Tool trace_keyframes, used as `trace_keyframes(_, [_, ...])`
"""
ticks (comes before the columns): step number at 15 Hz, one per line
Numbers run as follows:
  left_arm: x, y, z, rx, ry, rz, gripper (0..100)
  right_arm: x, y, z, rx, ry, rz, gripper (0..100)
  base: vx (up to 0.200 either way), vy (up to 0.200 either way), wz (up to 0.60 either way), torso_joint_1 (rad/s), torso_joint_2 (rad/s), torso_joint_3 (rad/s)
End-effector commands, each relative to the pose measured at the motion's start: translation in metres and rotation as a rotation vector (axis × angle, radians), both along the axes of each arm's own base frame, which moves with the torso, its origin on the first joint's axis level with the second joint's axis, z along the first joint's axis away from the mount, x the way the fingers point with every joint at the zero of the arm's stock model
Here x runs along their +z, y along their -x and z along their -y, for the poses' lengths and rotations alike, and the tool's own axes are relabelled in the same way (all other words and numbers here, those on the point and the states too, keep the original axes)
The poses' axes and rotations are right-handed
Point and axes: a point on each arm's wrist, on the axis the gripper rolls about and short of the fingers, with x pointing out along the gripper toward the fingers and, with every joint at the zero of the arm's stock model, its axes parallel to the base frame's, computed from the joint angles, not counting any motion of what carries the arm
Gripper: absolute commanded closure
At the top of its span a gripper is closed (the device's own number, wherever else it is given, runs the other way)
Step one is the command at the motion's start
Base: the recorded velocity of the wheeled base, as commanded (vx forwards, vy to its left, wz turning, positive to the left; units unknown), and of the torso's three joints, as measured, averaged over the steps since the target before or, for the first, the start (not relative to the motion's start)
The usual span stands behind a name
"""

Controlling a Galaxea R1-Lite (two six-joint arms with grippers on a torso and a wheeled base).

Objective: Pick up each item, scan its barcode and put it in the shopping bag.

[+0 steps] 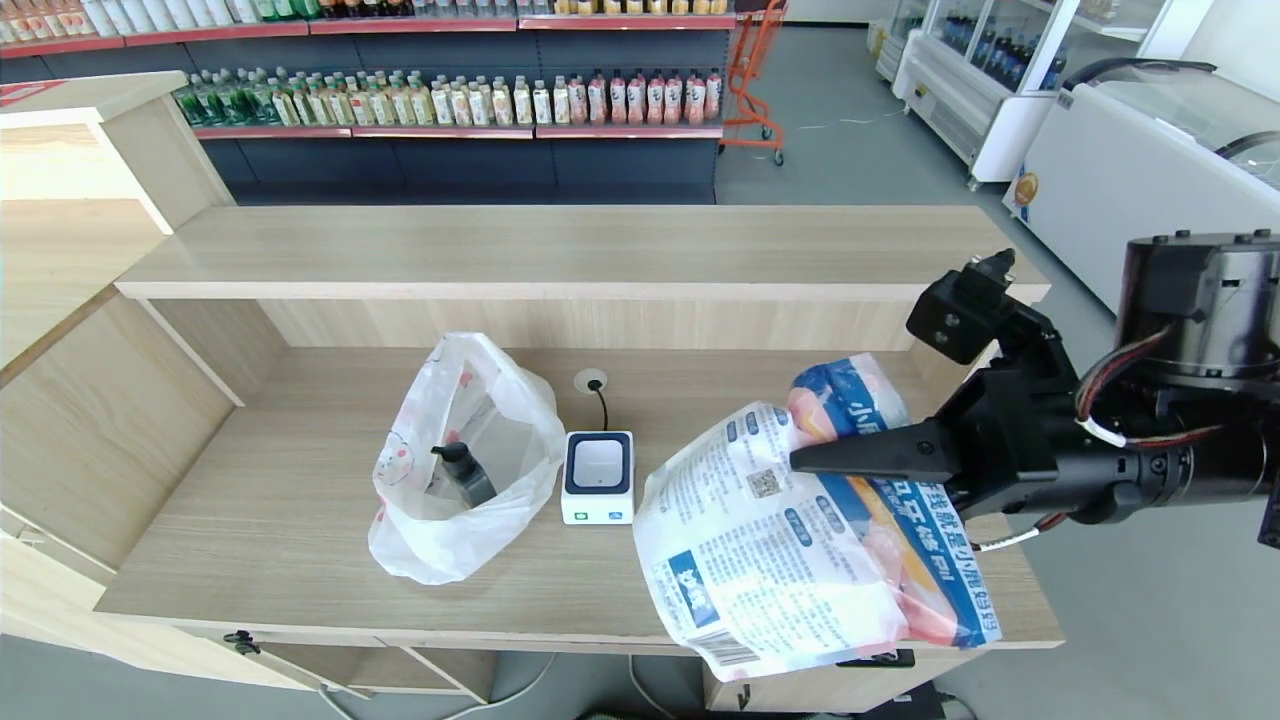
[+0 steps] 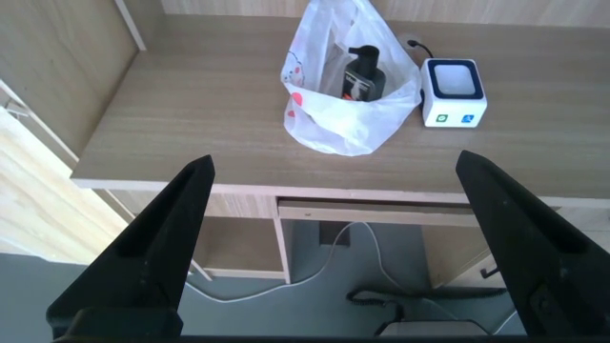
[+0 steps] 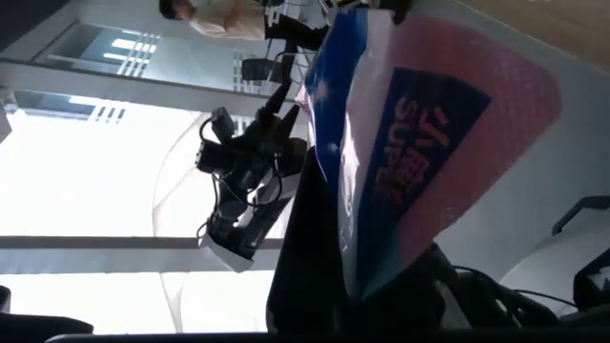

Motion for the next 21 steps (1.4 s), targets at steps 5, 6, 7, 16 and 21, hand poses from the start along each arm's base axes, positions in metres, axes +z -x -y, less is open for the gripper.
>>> trace_keyframes(5, [0.0000,0.0000,0.0000,0.000,0.000,0.001,0,-0.0069,-0.0008,-0.0049,0.016,0.012,-0.020,100,0.000,0.000,0.00,0.000,0.00,0.000])
trace_keyframes(6, [0.0000,0.0000,0.0000,0.000,0.000,0.001,0,-0.0073,-0.0015,-0.0052,0.016,0.013,-0.018,100,0.000,0.000,0.00,0.000,0.00,0.000])
trace_keyframes(7, [0.0000,0.0000,0.0000,0.000,0.000,0.001,0,-0.0081,-0.0025,-0.0058,0.017,0.015,-0.018,100,0.000,0.000,0.00,0.000,0.00,0.000])
trace_keyframes(16, [0.0000,0.0000,0.0000,0.000,0.000,0.001,0,-0.0089,-0.0055,-0.0083,0.025,0.020,0.017,100,0.000,0.000,0.00,0.000,0.00,0.000])
trace_keyframes(21, [0.0000,0.0000,0.0000,0.000,0.000,0.001,0,-0.0077,-0.0042,-0.0076,0.025,0.018,0.023,100,0.000,0.000,0.00,0.000,0.00,0.000])
